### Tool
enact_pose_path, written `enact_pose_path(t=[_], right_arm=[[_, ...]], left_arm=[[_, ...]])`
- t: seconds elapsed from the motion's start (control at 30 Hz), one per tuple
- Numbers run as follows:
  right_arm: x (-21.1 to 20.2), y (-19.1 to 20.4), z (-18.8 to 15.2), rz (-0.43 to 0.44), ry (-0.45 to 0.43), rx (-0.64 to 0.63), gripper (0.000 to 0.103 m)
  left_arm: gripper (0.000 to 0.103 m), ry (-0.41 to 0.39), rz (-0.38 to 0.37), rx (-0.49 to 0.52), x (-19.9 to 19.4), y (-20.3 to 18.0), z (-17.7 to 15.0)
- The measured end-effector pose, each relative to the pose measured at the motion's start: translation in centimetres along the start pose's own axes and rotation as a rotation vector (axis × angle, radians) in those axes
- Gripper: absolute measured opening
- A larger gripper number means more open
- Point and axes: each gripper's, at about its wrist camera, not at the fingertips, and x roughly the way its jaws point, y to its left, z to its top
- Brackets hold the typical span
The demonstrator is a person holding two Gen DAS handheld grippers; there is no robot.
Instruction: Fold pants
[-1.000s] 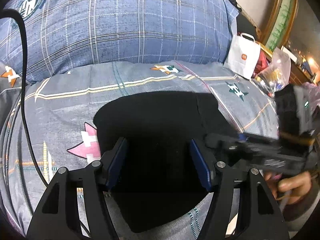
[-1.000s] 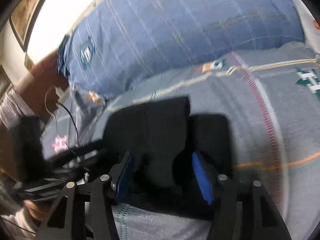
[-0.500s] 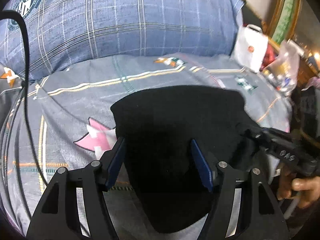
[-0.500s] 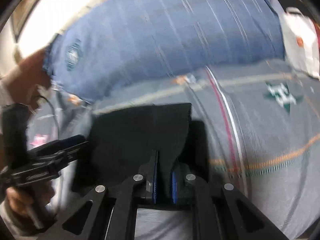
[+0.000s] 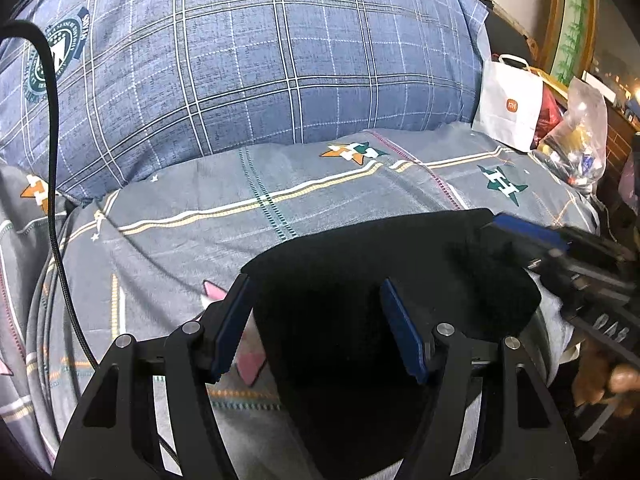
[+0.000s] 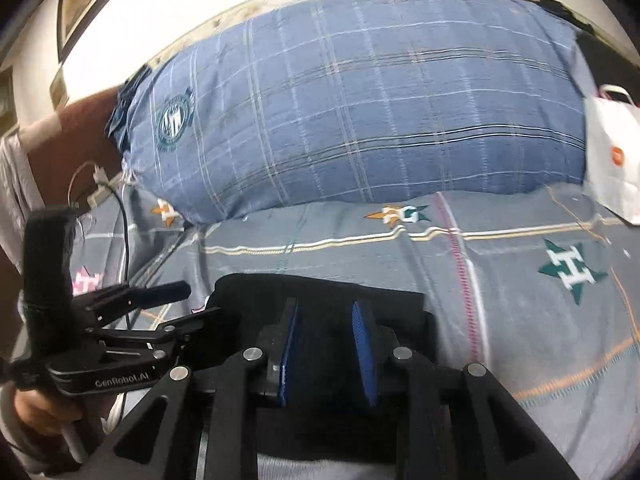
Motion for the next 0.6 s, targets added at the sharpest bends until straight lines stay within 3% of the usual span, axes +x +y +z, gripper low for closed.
enact_pose_path(t=[0.27, 0.6], right_arm=[[4.8, -2.1, -0.4, -0.001, 0.112, 0.067, 0.026], [5.6, -2.5, -0.3, 0.016, 0.116, 0.085, 0.026]], left_arm=[[0.07, 0.043, 0.007, -0.015, 3.1, 0.1, 0.5], [0.073, 0.043, 0.012, -0.026, 3.8, 0.2, 0.7]])
